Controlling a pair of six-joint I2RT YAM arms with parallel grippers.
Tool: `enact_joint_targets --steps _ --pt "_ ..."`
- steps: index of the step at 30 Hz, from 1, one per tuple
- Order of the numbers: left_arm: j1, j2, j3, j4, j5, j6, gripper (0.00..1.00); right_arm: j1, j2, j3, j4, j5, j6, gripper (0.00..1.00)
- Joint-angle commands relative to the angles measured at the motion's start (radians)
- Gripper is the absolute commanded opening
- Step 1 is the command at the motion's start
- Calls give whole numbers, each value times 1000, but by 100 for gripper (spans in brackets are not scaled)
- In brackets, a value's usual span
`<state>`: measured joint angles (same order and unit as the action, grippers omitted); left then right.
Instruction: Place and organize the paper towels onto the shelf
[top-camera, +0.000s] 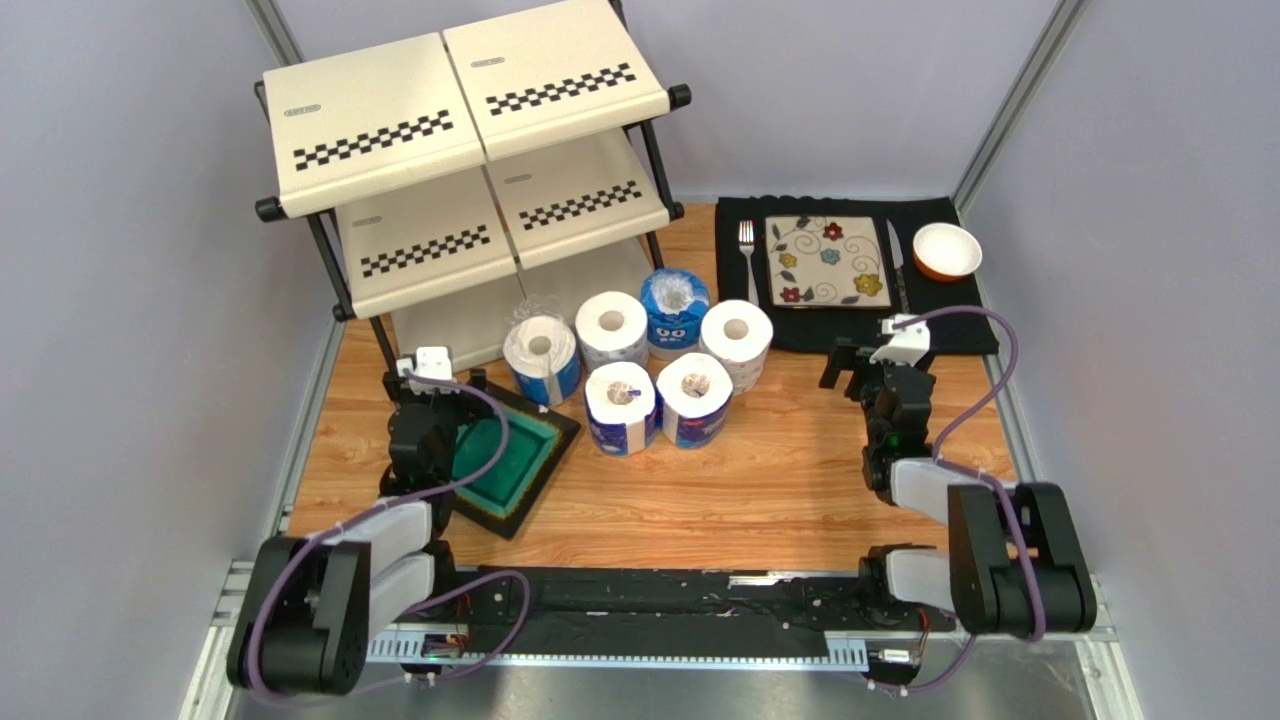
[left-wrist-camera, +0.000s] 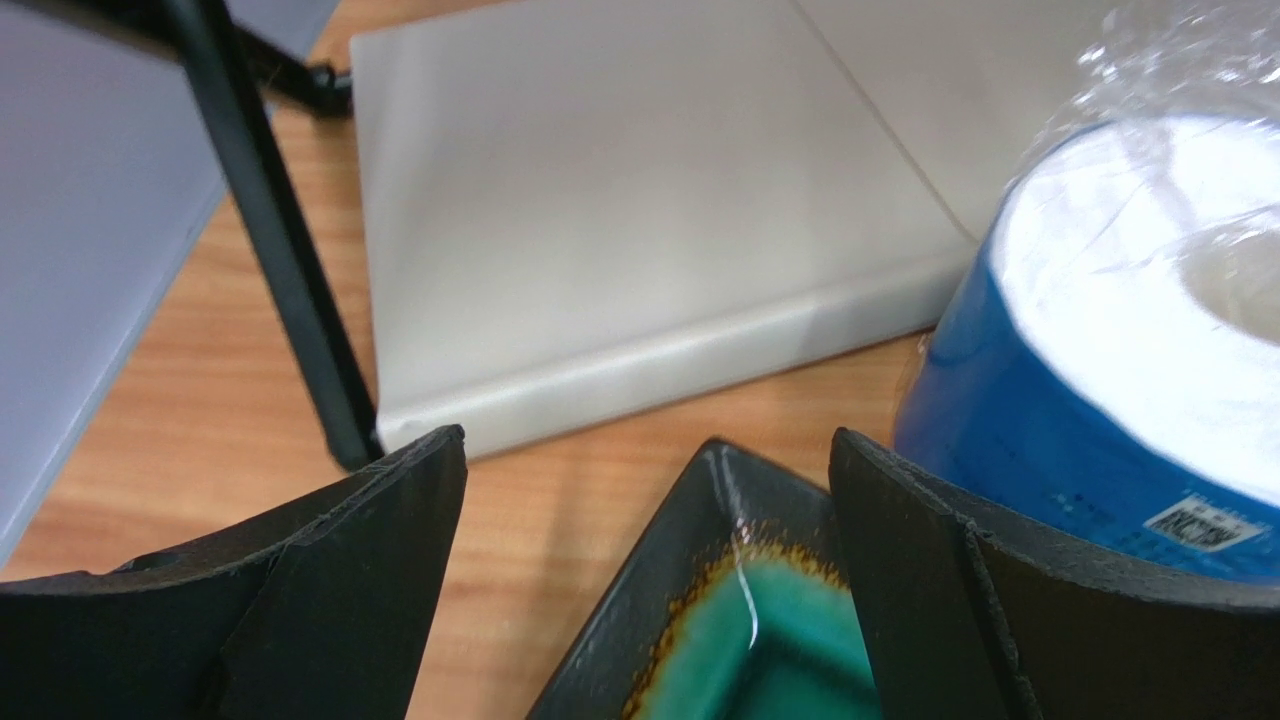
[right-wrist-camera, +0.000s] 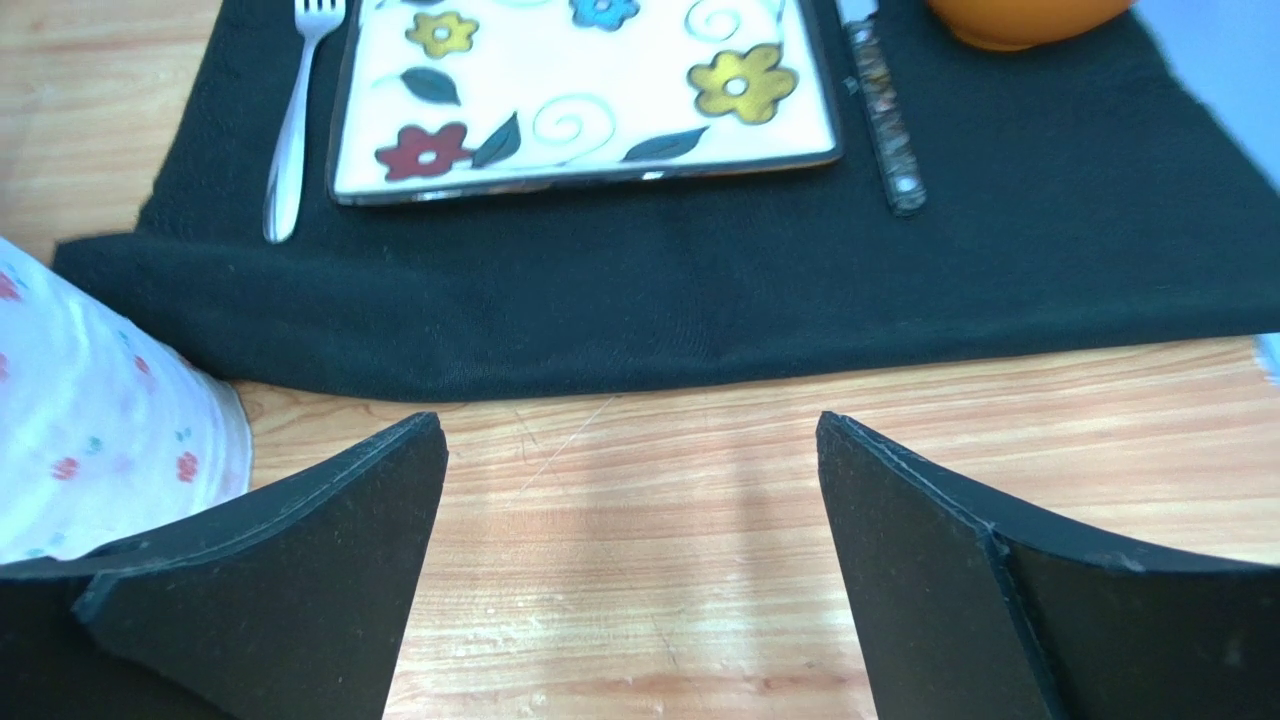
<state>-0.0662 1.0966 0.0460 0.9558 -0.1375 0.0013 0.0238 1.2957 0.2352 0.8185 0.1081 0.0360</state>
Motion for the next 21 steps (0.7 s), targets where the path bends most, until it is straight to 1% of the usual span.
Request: enact_joint_targets --steps 1,3,4,5,6,7,8,9,10,11,13,14,17,20,21 --pt "-4 -150 -58 -368 -54 -119 99 4 -195 119 -244 56 19 99" --pt "-3 -223 -51 -434 -40 -162 99 4 -246 142 -283 74 42 99" --pt "-6 -246 -51 -459 -37 -179 99 4 -284 162 -294 79 83 99" --pt "-6 -289 -16 -488 -39 -196 99 4 -300 168 -298 93 102 99" --pt "-6 -309 -5 -550 -39 -223 99 4 -314 179 -301 110 131 99" --pt "-6 -328 20 -581 -36 -234 99 4 -334 203 -323 137 207 99" --pt "-4 -363 32 -610 -31 -241 99 4 -338 226 -353 215 269 99" --pt "-6 -380 41 -646 -24 -250 99 4 -342 254 -399 260 331 99" --pt "-6 -400 52 -655 -7 -254 99 4 -340 289 -536 307 394 99" --pt "-6 -441 55 -667 -11 -270 99 4 -317 378 -611 342 472 99" --pt "-6 -484 63 -701 -23 -314 99 5 -285 443 -724 314 475 99" --pt "-6 -529 63 -712 -21 -325 99 4 -259 473 -740 276 475 99" --pt "-6 -610 51 -724 7 -363 99 4 -245 481 -756 208 502 99" --pt "-4 -658 49 -753 -11 -431 99 5 -248 472 -768 194 534 99" --pt "-3 -662 52 -791 -23 -467 99 5 -246 475 -789 194 551 99"
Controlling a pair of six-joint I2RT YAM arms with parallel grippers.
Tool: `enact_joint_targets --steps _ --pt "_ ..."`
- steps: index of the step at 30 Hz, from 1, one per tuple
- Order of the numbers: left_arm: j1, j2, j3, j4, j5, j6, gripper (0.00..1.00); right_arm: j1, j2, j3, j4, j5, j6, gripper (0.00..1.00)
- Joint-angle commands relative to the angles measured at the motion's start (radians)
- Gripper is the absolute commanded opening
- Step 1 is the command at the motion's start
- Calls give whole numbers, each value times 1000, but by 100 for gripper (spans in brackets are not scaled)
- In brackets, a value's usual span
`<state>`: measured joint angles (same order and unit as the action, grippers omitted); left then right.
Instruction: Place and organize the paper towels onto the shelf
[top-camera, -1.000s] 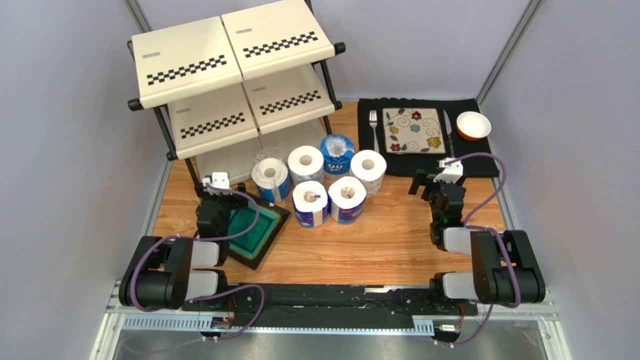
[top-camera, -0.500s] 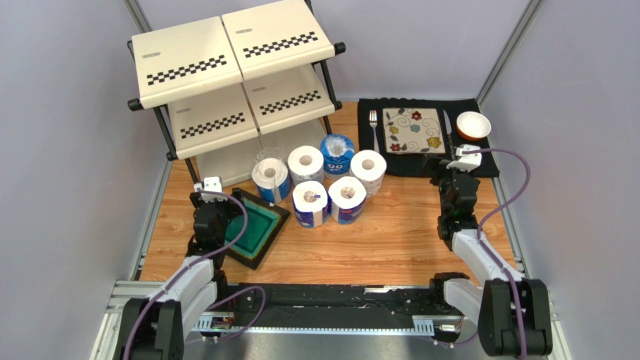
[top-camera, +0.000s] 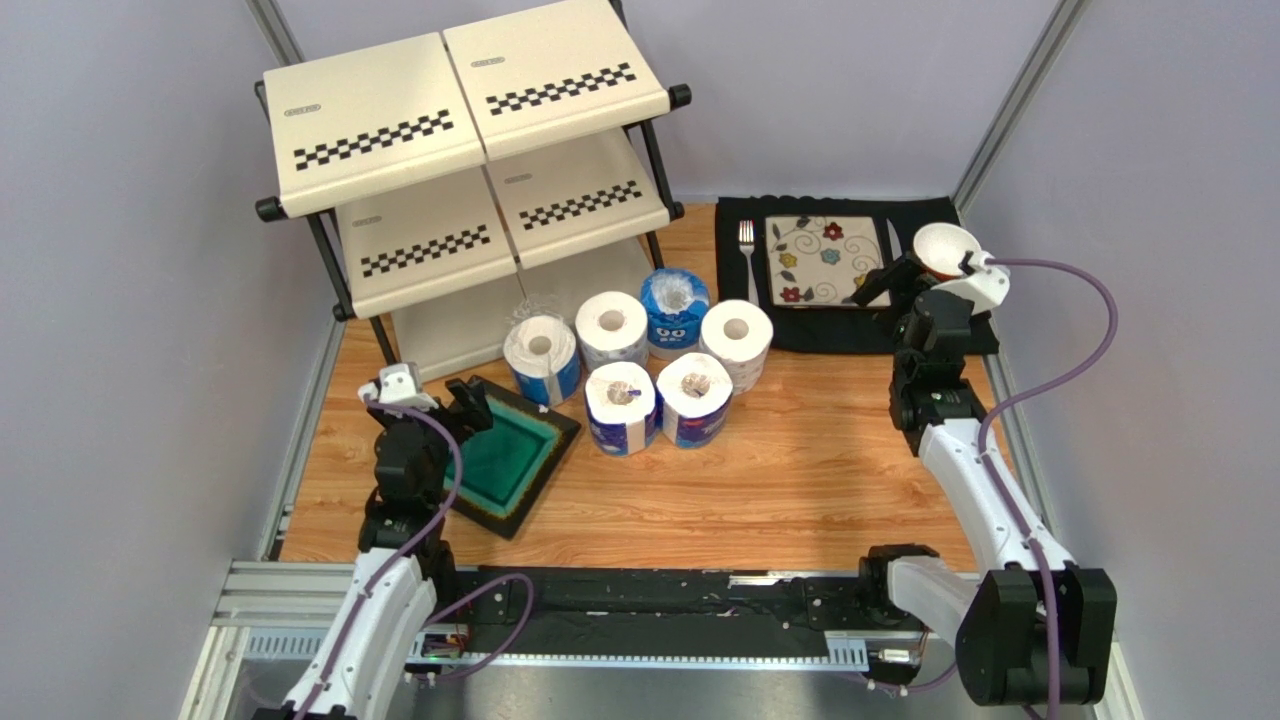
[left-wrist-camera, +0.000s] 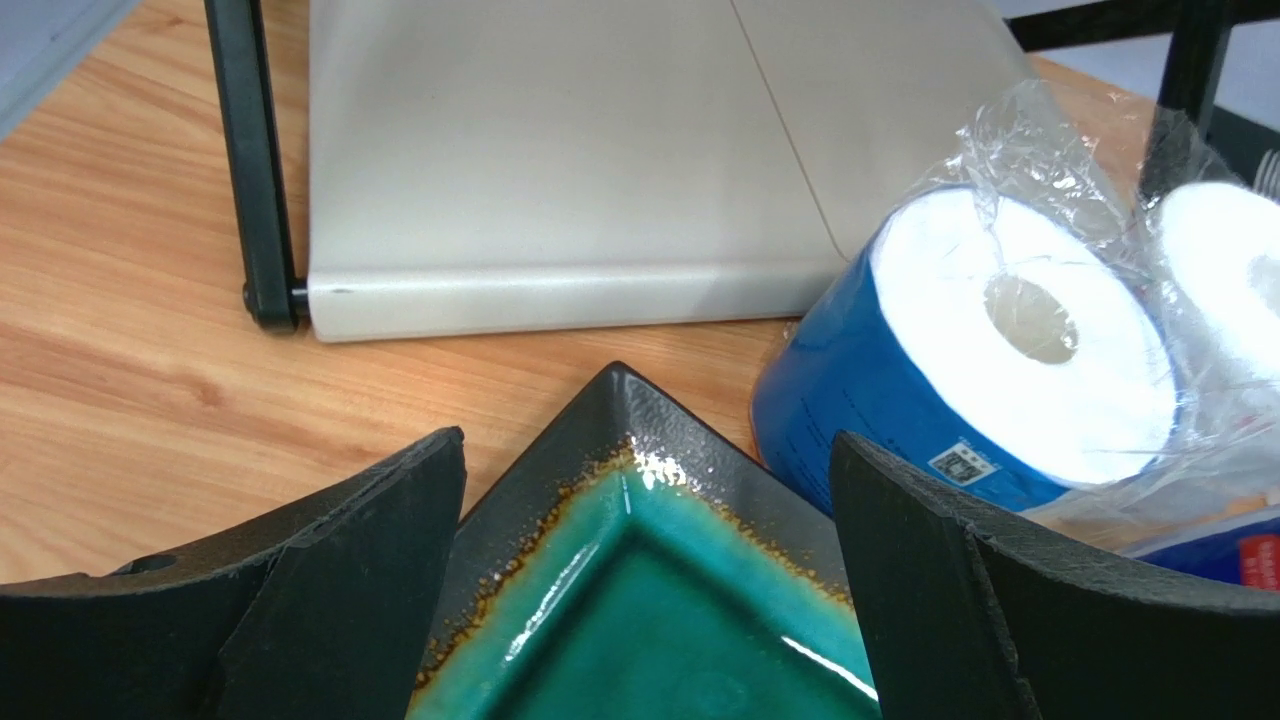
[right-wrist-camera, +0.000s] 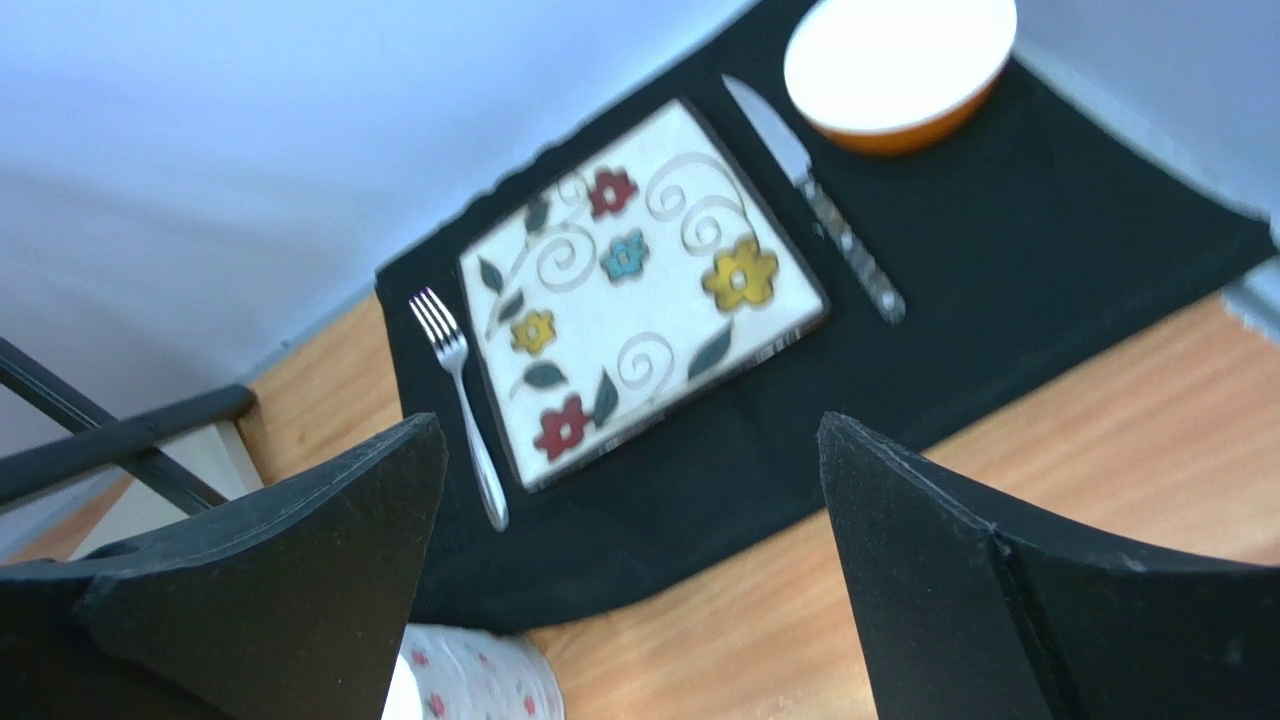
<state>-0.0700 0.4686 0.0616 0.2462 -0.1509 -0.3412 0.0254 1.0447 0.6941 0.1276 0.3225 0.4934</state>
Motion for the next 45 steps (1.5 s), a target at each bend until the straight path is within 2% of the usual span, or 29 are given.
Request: enact_joint_targets --steps 1,6,11,13,15,16,17,19,25,26,28,29,30,32,36,45 --pt "-1 -42 44 -99 -28 -139 99 2 5 22 -114 -23 106 99" --pt "-1 -44 63 -139 -41 -142 99 1 29 96 -267 -57 123 99" --pt "-1 -35 87 -151 -16 -186 99 1 89 154 -313 -177 134 99" --pt "-1 7 113 -147 78 -173 97 1 106 162 -318 -262 145 98" --pt "-2 48 141 -154 179 -144 88 1 121 160 -315 -307 160 97" --pt "-2 97 183 -177 279 -145 86 2 126 163 -315 -383 168 95" --pt "-4 117 202 -220 312 -166 82 7 142 177 -321 -401 178 94" --pt "-39 119 196 -220 330 -183 82 21 156 197 -364 -398 174 93" --pt "-220 68 204 -285 169 -212 85 56 141 191 -359 -358 165 94" --pt "-290 76 213 -304 153 -213 85 59 144 189 -358 -359 166 94" --pt "-381 109 245 -320 21 -206 85 61 150 185 -355 -359 168 94" --pt "-475 123 256 -329 -31 -196 85 64 150 180 -355 -359 169 94" --pt "-520 143 277 -329 -127 -190 85 64 150 179 -350 -358 169 94" --pt "-621 220 303 -315 -199 -174 86 64 150 166 -345 -352 172 94" --pt "-683 376 374 -288 -275 -186 86 64 150 170 -355 -349 172 94" --pt "-685 498 466 -236 -276 -182 87 64 124 163 -364 -336 168 95"
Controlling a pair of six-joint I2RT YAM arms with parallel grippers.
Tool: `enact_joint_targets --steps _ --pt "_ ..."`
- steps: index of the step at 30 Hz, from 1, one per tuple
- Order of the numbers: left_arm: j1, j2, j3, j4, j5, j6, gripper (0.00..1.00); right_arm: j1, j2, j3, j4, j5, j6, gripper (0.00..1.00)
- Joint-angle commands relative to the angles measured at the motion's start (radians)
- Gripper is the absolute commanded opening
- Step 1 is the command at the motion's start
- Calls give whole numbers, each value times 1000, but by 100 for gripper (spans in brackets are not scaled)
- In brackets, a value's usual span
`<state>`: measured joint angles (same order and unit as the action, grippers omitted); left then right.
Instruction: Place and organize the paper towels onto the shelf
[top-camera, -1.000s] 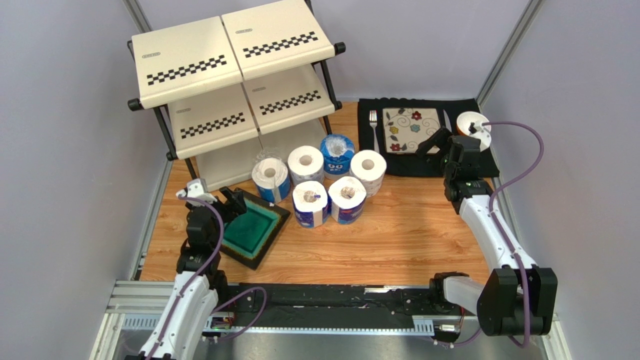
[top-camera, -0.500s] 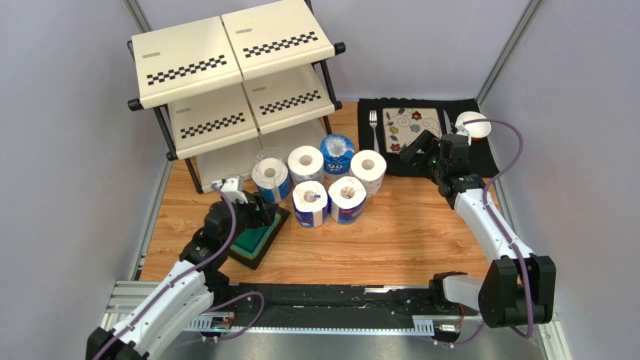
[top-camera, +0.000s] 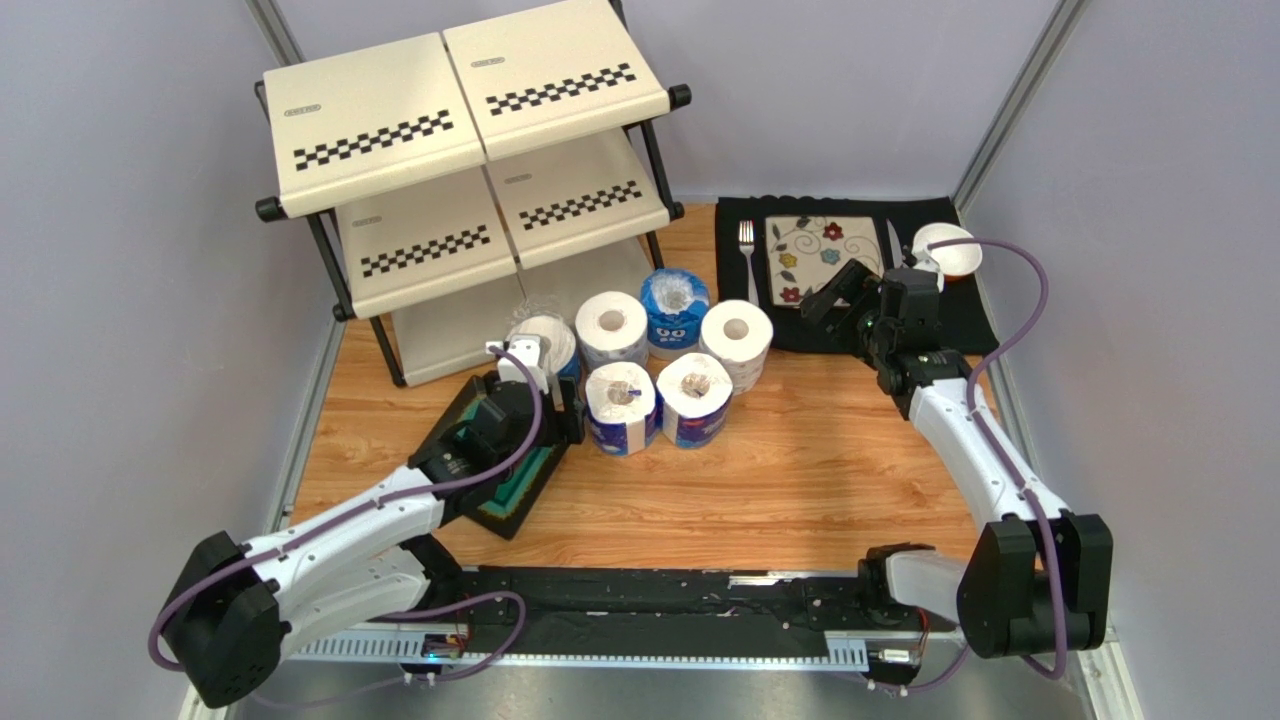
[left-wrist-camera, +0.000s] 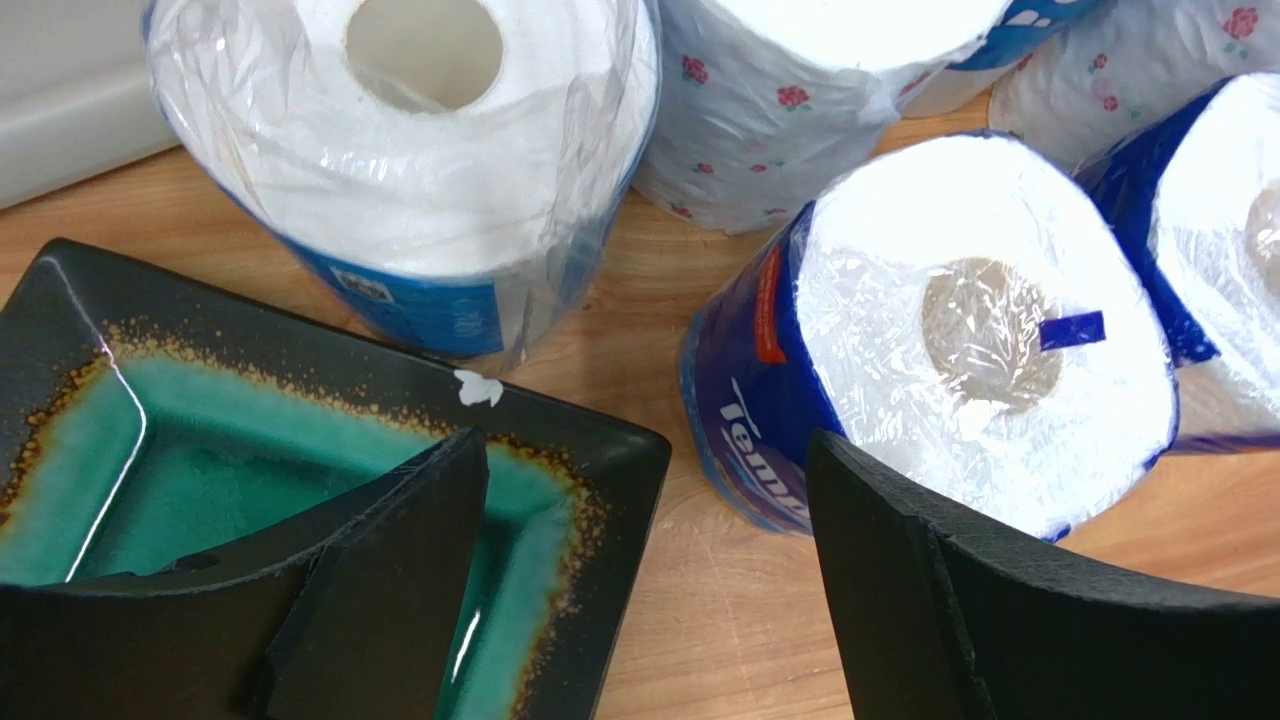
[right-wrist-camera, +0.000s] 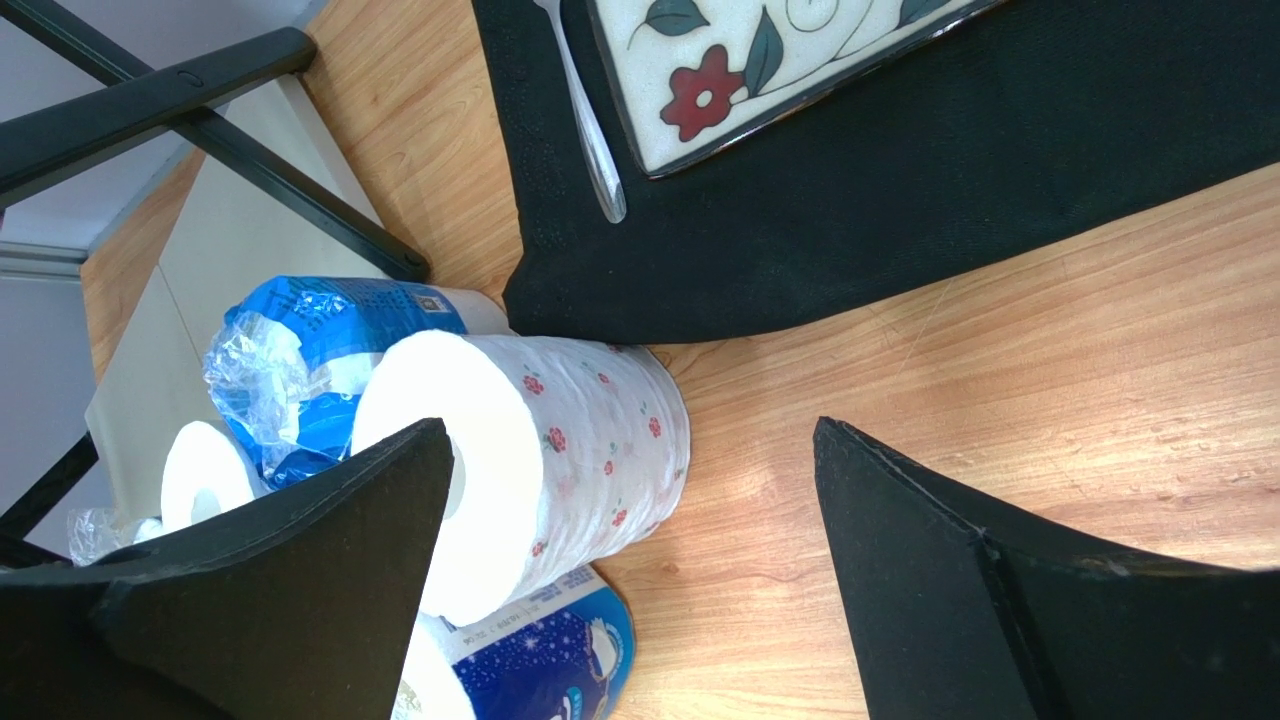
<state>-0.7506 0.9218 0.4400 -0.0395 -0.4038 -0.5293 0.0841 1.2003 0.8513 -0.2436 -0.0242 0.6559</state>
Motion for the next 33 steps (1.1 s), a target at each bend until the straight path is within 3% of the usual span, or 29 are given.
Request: enact_joint_targets --steps 1,11,21,33 --pt "-4 54 97 58 -15 2 86 5 -31 6 7 9 7 95" --pt "-4 84 166 52 19 -9 86 5 -31 3 4 6 8 95" --pt "-4 238 253 -23 91 -18 84 3 -24 0 1 9 10 94" --pt "-4 318 293 -54 106 -28 83 5 -21 3 -3 13 11 94"
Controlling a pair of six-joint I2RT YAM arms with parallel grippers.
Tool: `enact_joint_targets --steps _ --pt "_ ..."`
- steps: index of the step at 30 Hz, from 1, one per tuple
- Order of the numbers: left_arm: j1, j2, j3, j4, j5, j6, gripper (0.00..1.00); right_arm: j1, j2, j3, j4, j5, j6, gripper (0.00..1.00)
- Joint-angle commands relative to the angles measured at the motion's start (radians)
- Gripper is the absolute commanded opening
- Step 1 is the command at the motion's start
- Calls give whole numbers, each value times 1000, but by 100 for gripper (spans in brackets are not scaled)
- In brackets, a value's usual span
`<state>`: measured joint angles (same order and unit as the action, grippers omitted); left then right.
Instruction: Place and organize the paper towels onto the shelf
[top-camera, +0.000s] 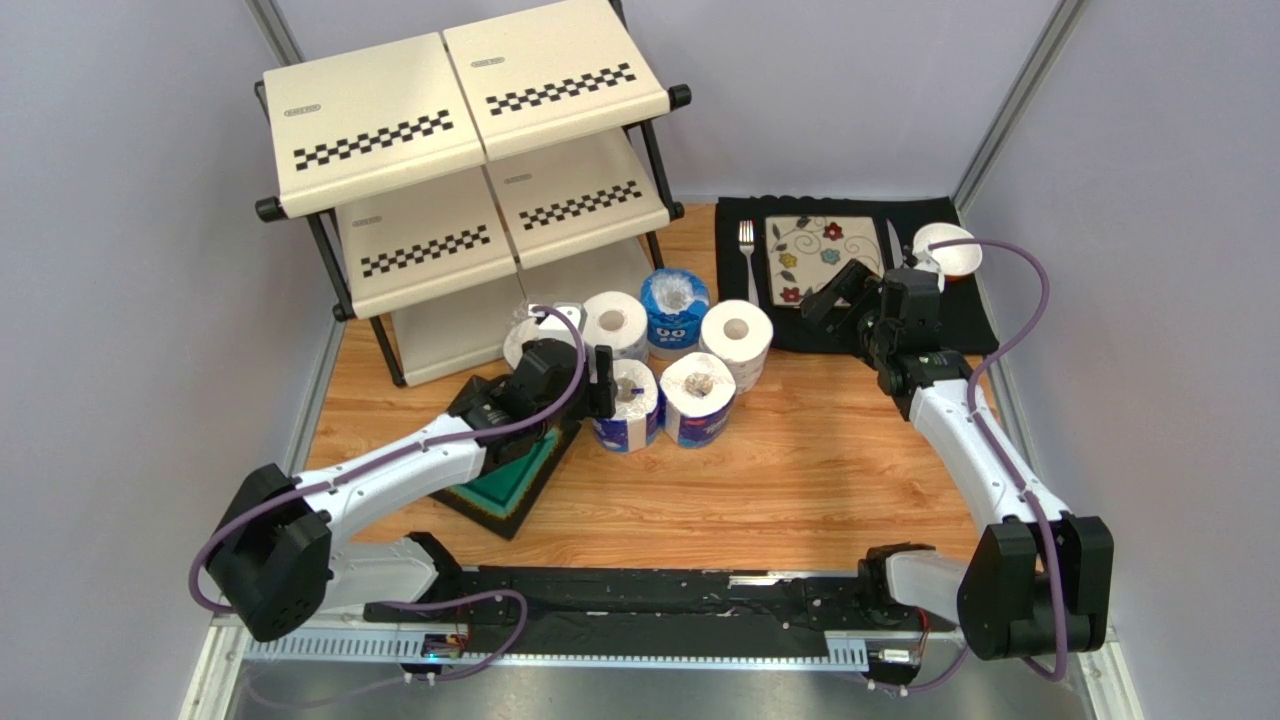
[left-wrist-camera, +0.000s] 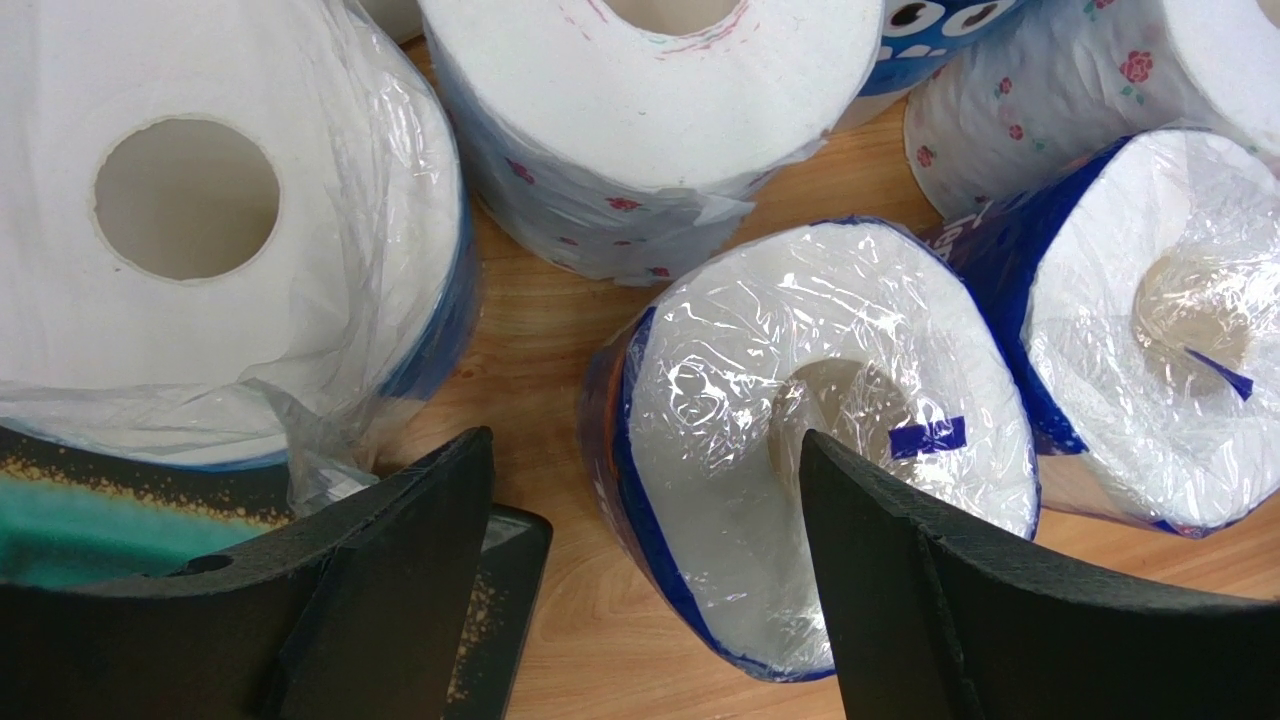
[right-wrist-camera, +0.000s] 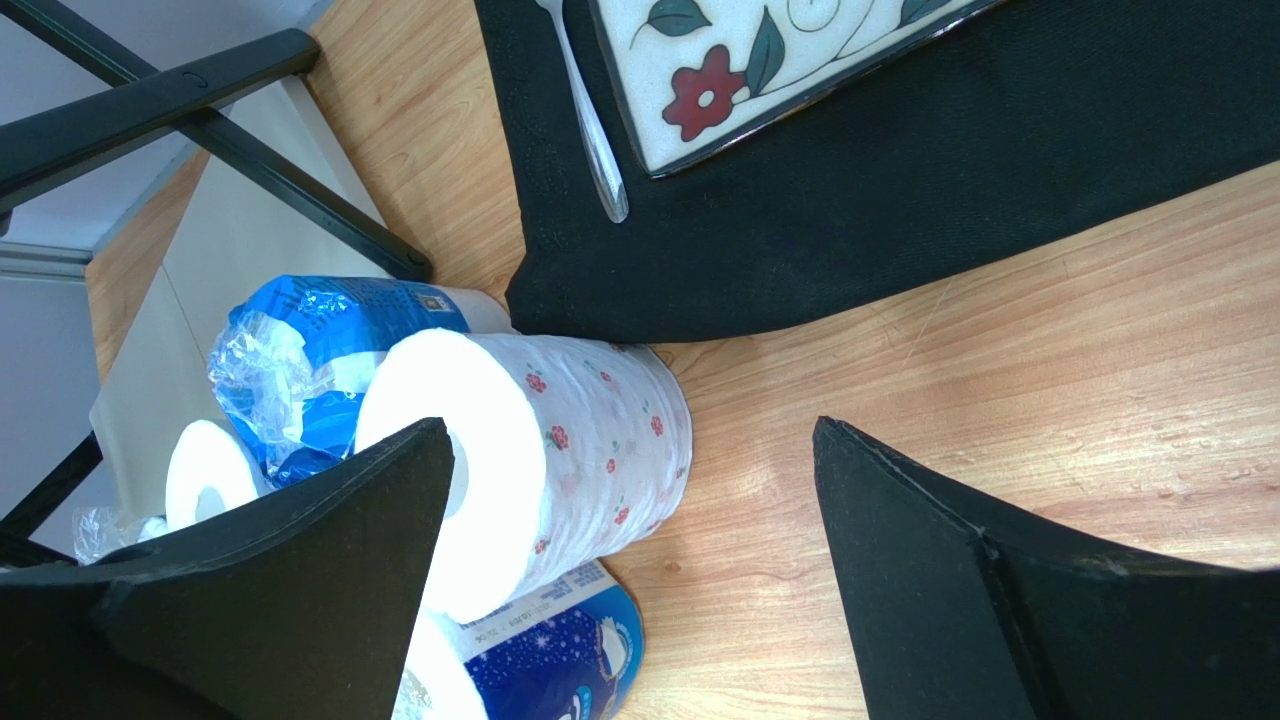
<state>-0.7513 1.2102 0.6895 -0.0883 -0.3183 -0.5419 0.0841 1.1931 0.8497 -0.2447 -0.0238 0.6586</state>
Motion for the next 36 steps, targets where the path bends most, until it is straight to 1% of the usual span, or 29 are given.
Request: enact_joint_targets --steps 1,8,10,11,12,14,15,17,18,20,22,26,30,33,36 --pt "-5 34 45 -4 22 -16 83 5 -12 6 -2 13 9 93" --pt "-5 98 68 -1 47 -20 78 5 -13 12 -11 18 7 94" --pt "-3 107 73 -7 51 -18 74 5 -13 14 -13 21 6 93" --pt "-3 117 76 -10 54 -16 71 3 -13 14 -15 22 7 93" --pt "-3 121 76 -14 58 -15 65 3 -12 14 -16 22 7 94" --pt "-3 123 77 -16 74 -12 59 5 -10 15 -15 21 7 93" --pt "-3 123 77 -14 85 -7 53 3 -7 15 -15 19 9 93" --pt "-3 114 77 -11 108 -4 47 5 -6 15 -16 19 10 93" --pt "-3 111 77 -11 116 -1 41 5 -4 15 -18 19 10 93" --pt "-3 94 77 -13 133 3 34 5 -3 18 -22 21 12 93" --pt "-3 77 77 -19 136 3 33 5 -1 17 -24 24 12 93" --pt "-3 3 88 -19 156 8 34 5 0 8 -18 24 19 93" --pt "-3 -58 133 -54 154 22 34 3 11 11 -21 21 26 93" --pt "-3 -115 159 -76 144 30 34 3 13 6 -22 21 27 93" --pt "-3 -170 173 -93 99 45 34 5 11 5 -22 24 27 93"
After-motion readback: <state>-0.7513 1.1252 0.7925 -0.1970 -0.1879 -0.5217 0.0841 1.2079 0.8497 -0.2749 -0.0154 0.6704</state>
